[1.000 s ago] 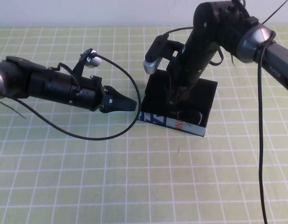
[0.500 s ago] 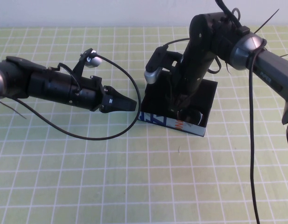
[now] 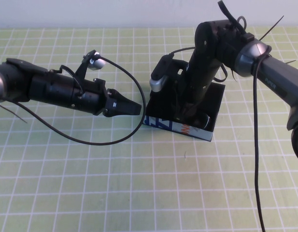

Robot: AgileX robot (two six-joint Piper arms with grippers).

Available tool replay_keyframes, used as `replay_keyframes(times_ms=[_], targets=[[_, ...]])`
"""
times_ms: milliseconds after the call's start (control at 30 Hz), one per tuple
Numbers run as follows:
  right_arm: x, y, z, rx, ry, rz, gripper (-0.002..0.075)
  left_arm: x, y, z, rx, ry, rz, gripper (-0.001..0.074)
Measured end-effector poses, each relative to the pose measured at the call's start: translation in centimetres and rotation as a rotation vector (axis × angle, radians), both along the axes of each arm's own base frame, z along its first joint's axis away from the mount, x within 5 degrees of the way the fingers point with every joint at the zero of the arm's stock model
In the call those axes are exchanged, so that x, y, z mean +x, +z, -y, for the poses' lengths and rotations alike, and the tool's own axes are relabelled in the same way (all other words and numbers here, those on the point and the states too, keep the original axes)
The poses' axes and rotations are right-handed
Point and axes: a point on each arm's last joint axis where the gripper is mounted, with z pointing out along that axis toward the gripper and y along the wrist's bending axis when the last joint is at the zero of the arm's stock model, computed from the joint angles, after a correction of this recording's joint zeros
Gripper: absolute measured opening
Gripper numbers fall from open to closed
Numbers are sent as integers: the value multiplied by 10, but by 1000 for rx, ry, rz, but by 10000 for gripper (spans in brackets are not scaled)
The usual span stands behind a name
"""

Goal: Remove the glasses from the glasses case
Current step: Pick up the glasses from the glasses case

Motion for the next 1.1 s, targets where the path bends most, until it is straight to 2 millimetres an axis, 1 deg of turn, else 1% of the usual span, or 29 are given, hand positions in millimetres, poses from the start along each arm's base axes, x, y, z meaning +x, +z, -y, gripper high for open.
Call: replay_keyframes(times_ms=[233, 333, 433, 567, 633, 900, 1000, 1100], targets=[[0, -1, -1, 5, -1, -5, 267, 0, 0, 0, 0, 0, 0, -4], [0, -1, -1, 7, -1, -6, 247, 0, 0, 0, 0, 0, 0, -4], [0, -1, -1, 7, -1, -6, 183, 0, 0, 0, 0, 0, 0, -4], [-1, 0, -1, 10, 0, -10, 67, 0, 0, 0, 0, 0, 0, -4], [-1, 2, -1, 13, 0, -10, 36, 0, 0, 0, 0, 0, 0, -4], [-1, 5, -1, 14, -8, -6, 31, 0, 0, 0, 0, 0, 0, -4], [-2, 13, 1, 10, -15, 13, 29, 0, 0, 0, 0, 0, 0, -4], [-5, 31, 4, 15, -30, 50, 29, 0, 0, 0, 0, 0, 0, -4]])
